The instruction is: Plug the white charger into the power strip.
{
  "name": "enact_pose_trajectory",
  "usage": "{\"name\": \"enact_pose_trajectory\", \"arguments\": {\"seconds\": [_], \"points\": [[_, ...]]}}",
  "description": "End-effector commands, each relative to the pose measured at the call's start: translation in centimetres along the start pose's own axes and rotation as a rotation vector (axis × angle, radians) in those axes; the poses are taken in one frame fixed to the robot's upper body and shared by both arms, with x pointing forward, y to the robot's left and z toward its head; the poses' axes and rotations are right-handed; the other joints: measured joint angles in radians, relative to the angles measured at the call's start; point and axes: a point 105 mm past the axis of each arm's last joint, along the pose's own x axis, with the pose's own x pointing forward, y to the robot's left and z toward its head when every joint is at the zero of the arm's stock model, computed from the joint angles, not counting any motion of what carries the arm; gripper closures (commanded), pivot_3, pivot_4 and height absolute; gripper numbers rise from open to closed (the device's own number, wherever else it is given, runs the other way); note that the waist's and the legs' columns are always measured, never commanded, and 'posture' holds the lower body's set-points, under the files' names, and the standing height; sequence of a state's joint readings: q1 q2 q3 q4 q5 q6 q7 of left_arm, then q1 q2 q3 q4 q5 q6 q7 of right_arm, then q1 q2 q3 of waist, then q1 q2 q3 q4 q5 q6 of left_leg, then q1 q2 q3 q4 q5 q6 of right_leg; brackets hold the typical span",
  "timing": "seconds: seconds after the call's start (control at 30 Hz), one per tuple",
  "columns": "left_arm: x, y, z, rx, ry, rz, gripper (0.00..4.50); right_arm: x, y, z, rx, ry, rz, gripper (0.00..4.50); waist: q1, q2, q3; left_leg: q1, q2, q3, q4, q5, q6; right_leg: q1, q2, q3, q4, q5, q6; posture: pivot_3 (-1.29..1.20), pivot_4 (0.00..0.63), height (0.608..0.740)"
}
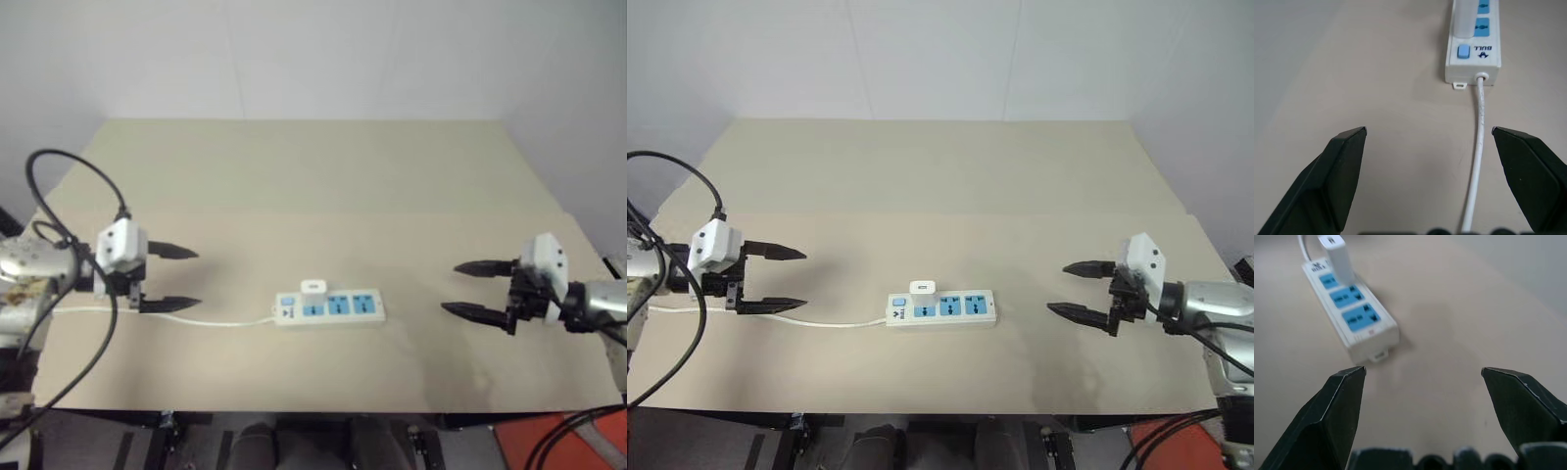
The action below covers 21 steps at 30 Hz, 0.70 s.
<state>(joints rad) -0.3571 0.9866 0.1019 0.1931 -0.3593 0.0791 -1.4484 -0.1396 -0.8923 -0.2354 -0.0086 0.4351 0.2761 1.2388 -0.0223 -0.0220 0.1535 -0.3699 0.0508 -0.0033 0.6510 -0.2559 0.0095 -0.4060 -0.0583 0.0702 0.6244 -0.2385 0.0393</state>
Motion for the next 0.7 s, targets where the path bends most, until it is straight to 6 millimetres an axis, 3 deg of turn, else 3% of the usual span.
{"name": "enact_pose_trajectory", "arguments": {"seconds": [0.03, 0.47, 0.7], "points": [[0.3, -0.1, 1.0, 0.003, -0.052, 0.024, 0.01, -0.3, -0.5, 0.4, -0.034, -0.010, -0.058, 0.00, 0.001, 0.000, 0.001, 0.000, 0.000, 0.000, 0.000, 0.000, 0.000, 0.000, 0.000, 0.000, 0.000, 0.000, 0.000, 0.00, 0.150, 0.740], [1.6, -0.3, 1.6, -0.013, -0.075, 0.007, 0.01, -0.7, -0.3, 0.7, -0.033, -0.007, -0.073, 0.00, 0.007, 0.000, 0.001, 0.000, 0.000, 0.000, 0.000, 0.000, 0.000, 0.000, 0.000, 0.000, 0.000, 0.000, 0.000, 0.00, 0.150, 0.740], [3.3, -0.6, 2.1, 0.008, -0.110, -0.045, 0.01, -0.3, -0.4, 1.2, -0.041, -0.018, -0.072, 0.00, 0.007, -0.001, 0.001, 0.000, 0.000, 0.000, 0.000, 0.000, 0.000, 0.001, 0.000, 0.000, 0.001, 0.000, 0.000, 0.00, 0.150, 0.740]]}}
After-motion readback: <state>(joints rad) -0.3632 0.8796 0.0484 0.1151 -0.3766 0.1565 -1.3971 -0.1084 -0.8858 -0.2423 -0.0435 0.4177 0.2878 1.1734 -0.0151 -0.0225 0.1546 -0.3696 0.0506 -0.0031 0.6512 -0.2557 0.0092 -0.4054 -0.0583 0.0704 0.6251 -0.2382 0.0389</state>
